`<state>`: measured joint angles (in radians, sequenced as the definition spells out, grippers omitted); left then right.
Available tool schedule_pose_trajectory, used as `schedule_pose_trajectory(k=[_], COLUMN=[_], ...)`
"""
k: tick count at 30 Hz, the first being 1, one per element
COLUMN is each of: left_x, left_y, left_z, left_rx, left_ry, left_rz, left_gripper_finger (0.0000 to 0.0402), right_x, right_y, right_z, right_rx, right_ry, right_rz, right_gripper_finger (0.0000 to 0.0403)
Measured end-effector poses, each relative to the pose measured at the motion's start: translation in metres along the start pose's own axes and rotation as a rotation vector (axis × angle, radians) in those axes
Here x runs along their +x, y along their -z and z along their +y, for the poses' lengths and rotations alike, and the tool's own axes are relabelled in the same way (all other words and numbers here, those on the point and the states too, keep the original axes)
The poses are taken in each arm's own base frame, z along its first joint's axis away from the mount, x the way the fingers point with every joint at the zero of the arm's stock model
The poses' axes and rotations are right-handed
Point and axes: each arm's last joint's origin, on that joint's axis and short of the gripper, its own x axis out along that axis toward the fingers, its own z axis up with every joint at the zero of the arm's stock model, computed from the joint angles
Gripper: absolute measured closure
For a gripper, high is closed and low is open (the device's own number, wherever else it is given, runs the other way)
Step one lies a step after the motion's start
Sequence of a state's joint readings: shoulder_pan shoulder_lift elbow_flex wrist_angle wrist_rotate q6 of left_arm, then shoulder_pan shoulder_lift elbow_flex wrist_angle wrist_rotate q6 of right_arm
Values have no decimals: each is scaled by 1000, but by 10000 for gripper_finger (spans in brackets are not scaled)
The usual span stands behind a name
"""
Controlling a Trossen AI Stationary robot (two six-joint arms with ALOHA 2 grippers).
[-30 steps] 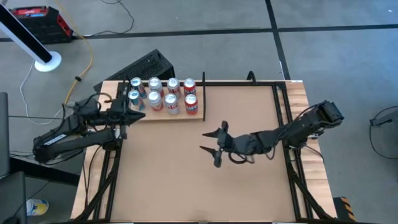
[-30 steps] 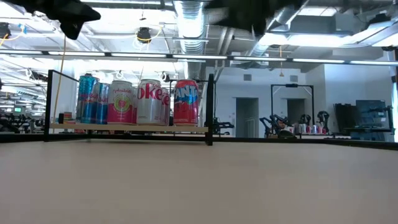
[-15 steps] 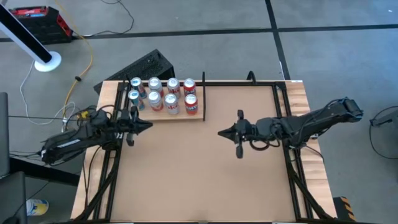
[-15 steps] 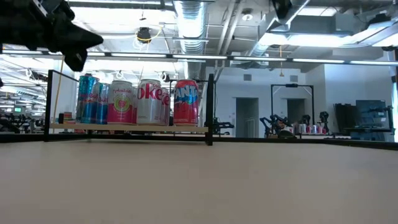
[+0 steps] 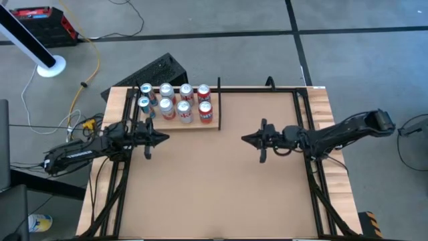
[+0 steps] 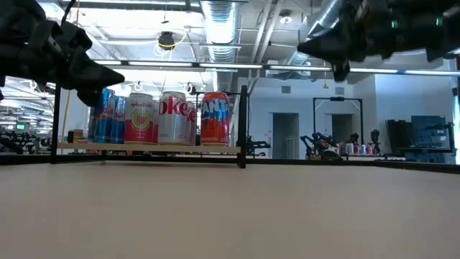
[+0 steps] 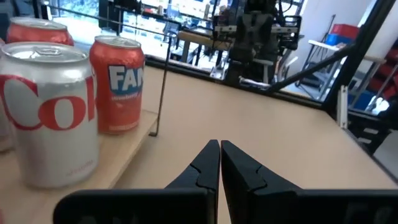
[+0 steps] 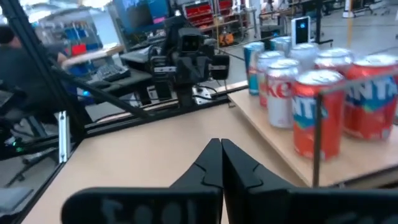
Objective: Place canned beverage on shelf
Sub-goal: Return to Home Position
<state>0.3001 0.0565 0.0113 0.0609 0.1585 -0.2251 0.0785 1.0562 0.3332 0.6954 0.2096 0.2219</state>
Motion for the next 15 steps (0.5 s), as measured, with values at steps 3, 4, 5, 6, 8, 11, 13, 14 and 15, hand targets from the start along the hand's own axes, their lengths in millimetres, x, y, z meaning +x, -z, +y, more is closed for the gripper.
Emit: schedule_pose_trajectory(k=[3, 4, 5, 6, 8, 11, 13, 14, 15], left_x=[0, 0, 0, 0, 0, 0, 0, 0, 0], left_y=[0, -1, -1, -1, 0, 0, 0, 0, 0], left_z=[0, 0, 0, 0, 1, 1, 0, 0, 0], left_rx=[24, 38, 53, 63, 75, 89, 104, 110, 110], left_ry=[-6, -7, -12, -17, -26, -20, -13, -11, -8], left_rz=[-3, -8, -10, -10, -9, -7, -5, -5, -5], left_gripper_finger=[401, 401, 401, 401, 401, 401, 401, 401, 401], right_x=[-7, -10, -13, -16, -25, -40, -48, -48, -49], right_y=[15, 19, 23, 26, 35, 43, 48, 47, 48], right_z=[-12, -15, -18, -20, -26, -33, -37, -38, -38], right_rx=[20, 22, 23, 25, 33, 39, 51, 56, 60], right_ry=[-1, -7, -6, -1, 9, 15, 28, 32, 36], right_rz=[-11, -20, -28, -36, -49, -95, -106, -106, -90], right_gripper_finger=[384, 384, 382, 381, 381, 382, 382, 382, 382])
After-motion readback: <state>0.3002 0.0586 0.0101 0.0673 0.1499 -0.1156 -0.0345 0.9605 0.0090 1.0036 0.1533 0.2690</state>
